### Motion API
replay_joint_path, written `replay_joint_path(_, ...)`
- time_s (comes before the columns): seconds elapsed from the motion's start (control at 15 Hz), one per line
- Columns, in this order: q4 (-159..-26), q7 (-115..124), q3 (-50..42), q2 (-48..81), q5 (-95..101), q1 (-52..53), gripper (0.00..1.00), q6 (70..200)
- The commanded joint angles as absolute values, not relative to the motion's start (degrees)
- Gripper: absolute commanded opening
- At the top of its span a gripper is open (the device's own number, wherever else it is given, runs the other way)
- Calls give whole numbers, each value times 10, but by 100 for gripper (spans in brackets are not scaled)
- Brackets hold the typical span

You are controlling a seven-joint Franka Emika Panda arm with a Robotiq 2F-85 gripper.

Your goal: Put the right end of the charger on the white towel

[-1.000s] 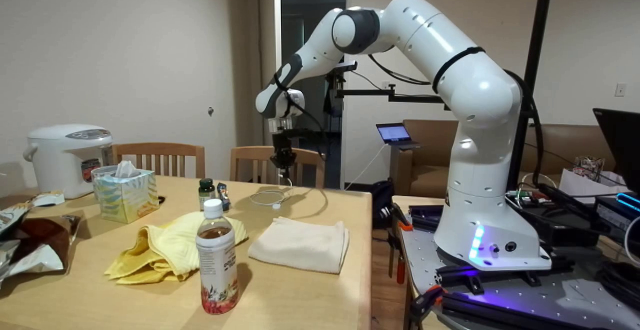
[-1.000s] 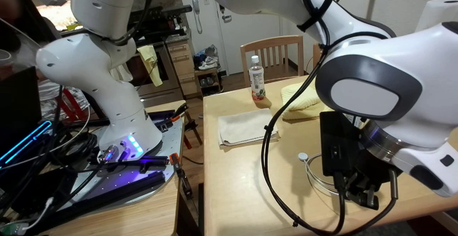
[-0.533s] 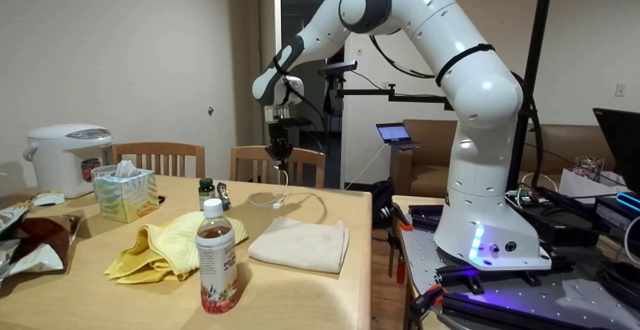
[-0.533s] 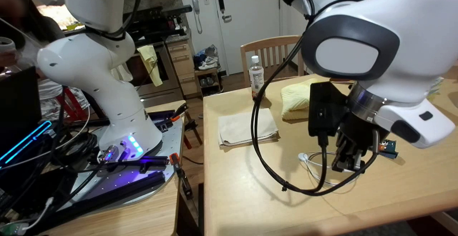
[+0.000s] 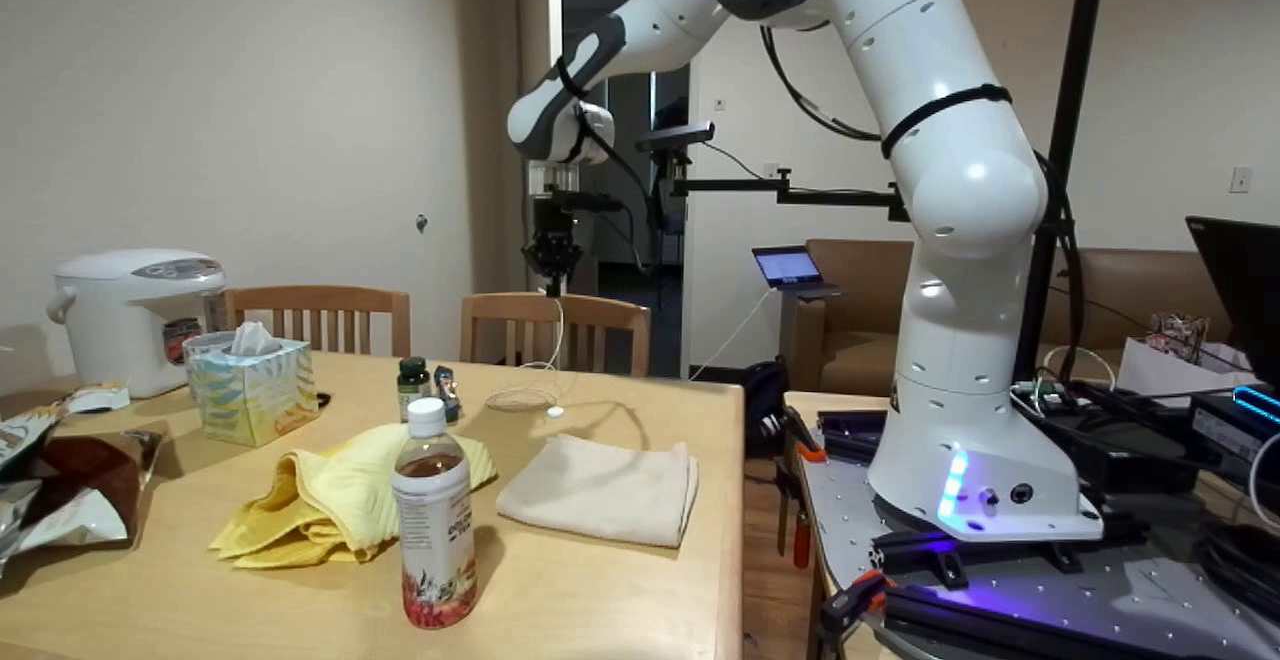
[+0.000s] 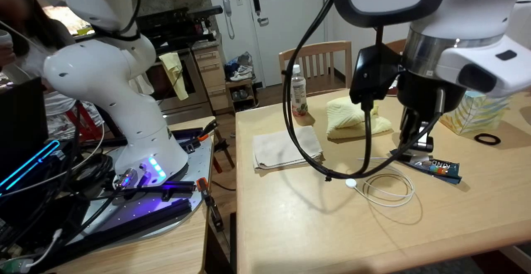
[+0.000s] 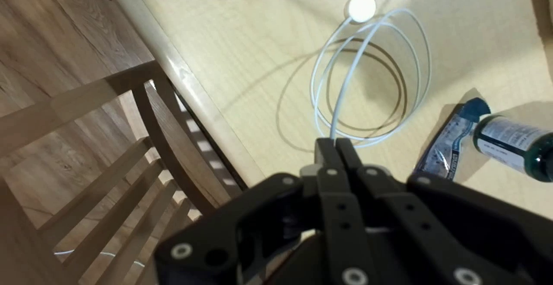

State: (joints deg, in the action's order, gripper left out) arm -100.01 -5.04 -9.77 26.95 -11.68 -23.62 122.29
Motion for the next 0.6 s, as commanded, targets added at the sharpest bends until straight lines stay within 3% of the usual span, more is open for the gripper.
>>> replay_joint_path(0.0, -1041, -36, -107, 210, -131, -225, 1, 1234)
replay_joint_path(0.53, -1114, -29, -126, 81, -130, -207, 1, 1262)
